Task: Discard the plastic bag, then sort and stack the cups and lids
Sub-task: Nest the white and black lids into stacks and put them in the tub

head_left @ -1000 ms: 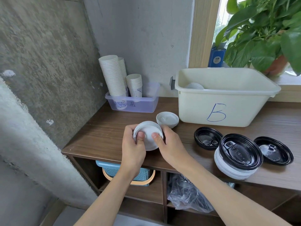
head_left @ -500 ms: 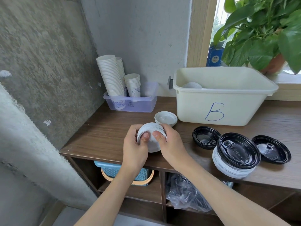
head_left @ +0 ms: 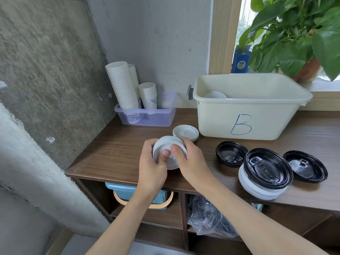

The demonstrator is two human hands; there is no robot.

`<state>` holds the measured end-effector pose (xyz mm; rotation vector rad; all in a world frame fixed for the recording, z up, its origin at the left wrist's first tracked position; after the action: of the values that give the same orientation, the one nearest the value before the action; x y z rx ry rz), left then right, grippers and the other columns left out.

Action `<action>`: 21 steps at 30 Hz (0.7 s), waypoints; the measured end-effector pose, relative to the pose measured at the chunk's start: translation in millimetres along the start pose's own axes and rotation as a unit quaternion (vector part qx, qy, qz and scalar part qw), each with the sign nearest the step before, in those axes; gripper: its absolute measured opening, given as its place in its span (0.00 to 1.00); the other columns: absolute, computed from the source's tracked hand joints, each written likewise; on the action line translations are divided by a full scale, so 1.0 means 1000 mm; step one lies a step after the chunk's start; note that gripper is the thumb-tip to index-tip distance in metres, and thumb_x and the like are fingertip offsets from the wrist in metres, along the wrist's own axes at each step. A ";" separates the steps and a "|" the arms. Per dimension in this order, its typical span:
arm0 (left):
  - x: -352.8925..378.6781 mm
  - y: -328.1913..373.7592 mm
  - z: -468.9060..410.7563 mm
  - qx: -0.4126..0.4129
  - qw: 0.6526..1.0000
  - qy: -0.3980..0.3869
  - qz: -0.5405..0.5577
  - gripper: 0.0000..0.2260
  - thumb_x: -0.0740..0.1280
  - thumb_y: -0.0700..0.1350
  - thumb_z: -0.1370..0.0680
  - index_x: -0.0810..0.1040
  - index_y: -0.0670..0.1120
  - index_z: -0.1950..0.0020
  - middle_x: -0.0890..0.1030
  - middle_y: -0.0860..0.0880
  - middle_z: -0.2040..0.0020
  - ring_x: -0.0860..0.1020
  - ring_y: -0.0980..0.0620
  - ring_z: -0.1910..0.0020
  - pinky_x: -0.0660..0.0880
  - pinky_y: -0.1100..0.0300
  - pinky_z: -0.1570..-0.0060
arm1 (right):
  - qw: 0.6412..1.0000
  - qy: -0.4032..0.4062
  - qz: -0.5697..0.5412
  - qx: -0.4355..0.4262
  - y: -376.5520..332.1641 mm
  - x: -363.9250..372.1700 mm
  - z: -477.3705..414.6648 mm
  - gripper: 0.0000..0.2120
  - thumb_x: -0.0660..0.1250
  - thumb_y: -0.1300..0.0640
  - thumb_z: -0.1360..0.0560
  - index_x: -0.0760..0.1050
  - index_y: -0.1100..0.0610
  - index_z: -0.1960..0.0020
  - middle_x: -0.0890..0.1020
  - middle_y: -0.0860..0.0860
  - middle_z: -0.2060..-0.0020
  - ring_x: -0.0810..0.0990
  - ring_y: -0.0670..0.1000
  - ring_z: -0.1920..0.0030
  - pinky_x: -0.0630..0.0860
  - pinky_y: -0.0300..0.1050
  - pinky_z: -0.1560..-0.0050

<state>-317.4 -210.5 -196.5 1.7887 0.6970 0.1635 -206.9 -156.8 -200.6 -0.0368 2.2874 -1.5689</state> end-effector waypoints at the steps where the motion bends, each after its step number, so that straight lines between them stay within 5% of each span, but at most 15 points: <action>1: 0.000 -0.001 -0.001 -0.013 1.000 0.005 0.005 0.07 0.67 0.42 0.21 0.73 0.50 0.45 0.79 0.54 0.50 0.77 0.66 0.54 0.73 0.74 0.56 | 1.000 -0.001 0.002 -0.001 0.000 0.000 0.000 0.11 0.61 0.52 0.20 0.75 0.56 0.42 0.81 0.47 0.51 0.78 0.45 0.50 0.72 0.33 0.52; 6: -0.001 -0.001 0.001 0.004 1.000 -0.031 0.002 0.11 0.69 0.48 0.22 0.76 0.48 0.40 0.81 0.56 0.48 0.78 0.64 0.49 0.73 0.72 0.52 | 0.999 0.025 0.025 0.001 0.001 -0.002 -0.001 0.09 0.62 0.54 0.21 0.76 0.57 0.44 0.81 0.49 0.53 0.78 0.48 0.52 0.72 0.35 0.54; 11: 0.002 -0.001 -0.002 0.004 1.000 -0.026 0.006 0.09 0.69 0.37 0.23 0.79 0.47 0.44 0.83 0.55 0.51 0.79 0.63 0.53 0.72 0.73 0.55 | 0.998 0.036 0.049 -0.010 0.003 -0.002 -0.001 0.05 0.64 0.58 0.22 0.76 0.58 0.49 0.81 0.50 0.56 0.77 0.49 0.56 0.69 0.29 0.59; 21: 0.003 -0.002 0.000 -0.034 0.997 0.041 -0.048 0.11 0.70 0.52 0.24 0.71 0.49 0.49 0.76 0.57 0.56 0.76 0.65 0.58 0.70 0.74 0.61 | 0.999 -0.013 0.036 0.012 0.004 0.001 -0.001 0.17 0.56 0.52 0.18 0.68 0.57 0.33 0.77 0.47 0.45 0.75 0.45 0.45 0.67 0.22 0.54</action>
<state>-315.1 -208.7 -198.8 1.6876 0.8248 0.1934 -207.2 -154.7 -204.5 0.0298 2.2240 -1.5512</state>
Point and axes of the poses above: each hand's wrist, its own z-axis away from the middle knuckle, its own x-axis out of the palm, y = z × x, the point moved 1 cm from there along -z, towards the middle knuckle
